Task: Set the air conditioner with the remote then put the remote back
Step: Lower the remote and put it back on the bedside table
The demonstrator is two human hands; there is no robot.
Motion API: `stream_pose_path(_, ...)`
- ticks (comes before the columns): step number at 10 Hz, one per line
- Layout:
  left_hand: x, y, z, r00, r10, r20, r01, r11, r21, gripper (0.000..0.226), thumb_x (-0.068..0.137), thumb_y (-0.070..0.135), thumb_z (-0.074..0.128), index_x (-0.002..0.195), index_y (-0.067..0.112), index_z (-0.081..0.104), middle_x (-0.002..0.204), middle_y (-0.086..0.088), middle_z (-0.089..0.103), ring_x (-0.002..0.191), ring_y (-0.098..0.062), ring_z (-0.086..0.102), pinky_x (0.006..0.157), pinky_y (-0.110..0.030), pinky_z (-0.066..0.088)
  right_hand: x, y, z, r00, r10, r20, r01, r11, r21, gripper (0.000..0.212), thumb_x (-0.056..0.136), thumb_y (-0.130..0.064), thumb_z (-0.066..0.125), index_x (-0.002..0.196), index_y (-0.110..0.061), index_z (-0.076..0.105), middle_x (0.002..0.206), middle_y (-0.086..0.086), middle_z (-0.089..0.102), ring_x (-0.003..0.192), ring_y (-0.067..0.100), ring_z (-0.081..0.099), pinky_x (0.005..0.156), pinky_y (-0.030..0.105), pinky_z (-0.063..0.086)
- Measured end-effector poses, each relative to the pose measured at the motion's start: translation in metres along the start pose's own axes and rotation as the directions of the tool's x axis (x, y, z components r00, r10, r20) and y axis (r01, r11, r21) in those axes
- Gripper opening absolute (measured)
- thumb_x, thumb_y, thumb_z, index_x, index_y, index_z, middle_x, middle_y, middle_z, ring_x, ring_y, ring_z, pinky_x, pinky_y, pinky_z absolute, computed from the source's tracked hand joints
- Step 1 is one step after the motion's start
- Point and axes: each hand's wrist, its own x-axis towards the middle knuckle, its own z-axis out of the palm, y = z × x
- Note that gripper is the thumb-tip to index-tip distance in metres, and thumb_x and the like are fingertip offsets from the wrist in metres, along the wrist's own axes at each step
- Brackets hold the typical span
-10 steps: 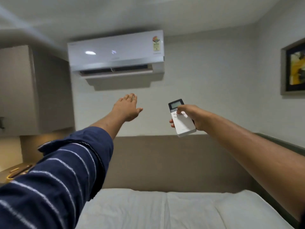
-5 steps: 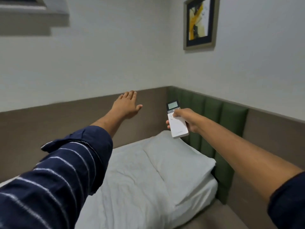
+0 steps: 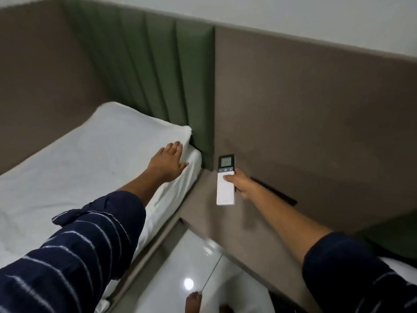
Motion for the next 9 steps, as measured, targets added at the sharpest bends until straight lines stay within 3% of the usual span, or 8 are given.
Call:
stream_pose_path(1, 0.017, 0.023, 0.048, 0.996, 0.076, 0.054, -0.077, 0.997, 0.000, 0.070, 0.100, 0.047, 0.024, 0.155, 0.007, 0.005, 0.164, -0.010, 0.004, 0.151, -0.025, 0.008, 0.121, -0.037, 0.011, 0.029, 0.055, -0.014, 0.991, 0.101, -0.093, -0.103, 0.995, -0.018, 0.037, 0.090, -0.002, 0.055, 0.127, 0.002, 0.052, 0.128, 0.023, 0.061, 0.109, 0.033, 0.062, 0.079, 0.034, 0.047)
stream_pose_path(2, 0.059, 0.050, 0.137, 0.980, 0.166, 0.109, -0.167, 0.986, -0.003, 0.071, 0.101, 0.047, 0.024, 0.156, 0.008, 0.003, 0.164, -0.009, 0.004, 0.151, -0.023, 0.007, 0.122, -0.036, 0.008, 0.090, 0.146, -0.023, 0.943, 0.242, -0.228, -0.244, 0.970, 0.022, 0.039, 0.086, -0.007, 0.062, 0.124, 0.001, 0.053, 0.126, 0.022, 0.063, 0.112, 0.036, 0.063, 0.083, 0.039, 0.050)
stream_pose_path(3, 0.077, 0.064, 0.193, 0.970, 0.188, 0.156, -0.191, 0.982, 0.005, 0.071, 0.100, 0.047, 0.024, 0.156, 0.008, 0.003, 0.164, -0.008, 0.004, 0.151, -0.023, 0.007, 0.122, -0.036, 0.008, 0.125, 0.203, -0.023, 0.897, 0.314, -0.310, -0.310, 0.949, 0.066, 0.040, 0.084, -0.009, 0.066, 0.122, 0.000, 0.055, 0.125, 0.020, 0.064, 0.110, 0.034, 0.064, 0.082, 0.035, 0.050)
stream_pose_path(4, 0.097, 0.078, 0.267, 0.950, 0.251, 0.188, -0.249, 0.968, -0.032, 0.071, 0.100, 0.047, 0.024, 0.155, 0.009, 0.003, 0.165, -0.008, 0.004, 0.152, -0.023, 0.006, 0.122, -0.036, 0.008, 0.171, 0.280, -0.022, 0.831, 0.395, -0.393, -0.402, 0.913, 0.068, 0.044, 0.083, -0.012, 0.068, 0.123, 0.000, 0.055, 0.126, 0.019, 0.063, 0.112, 0.033, 0.063, 0.092, 0.038, 0.051)
stream_pose_path(6, 0.108, 0.085, 0.338, 0.926, 0.299, 0.229, -0.282, 0.954, -0.106, 0.069, 0.101, 0.047, 0.022, 0.155, 0.010, 0.000, 0.165, -0.006, 0.000, 0.152, -0.022, 0.002, 0.122, -0.035, 0.007, 0.220, 0.361, -0.020, 0.767, 0.425, -0.480, -0.459, 0.887, 0.051, 0.047, 0.084, -0.015, 0.069, 0.124, 0.000, 0.051, 0.130, 0.020, 0.060, 0.115, 0.033, 0.060, 0.093, 0.037, 0.048)
stream_pose_path(9, 0.099, 0.077, 0.346, 0.901, 0.352, 0.255, -0.326, 0.935, -0.137, 0.069, 0.101, 0.046, 0.023, 0.155, 0.009, 0.000, 0.165, -0.007, -0.001, 0.152, -0.022, 0.002, 0.122, -0.035, 0.008, 0.225, 0.376, -0.013, 0.738, 0.446, -0.506, -0.475, 0.876, 0.079, 0.038, 0.090, -0.003, 0.052, 0.128, -0.001, 0.051, 0.132, 0.021, 0.057, 0.118, 0.034, 0.057, 0.098, 0.037, 0.049)
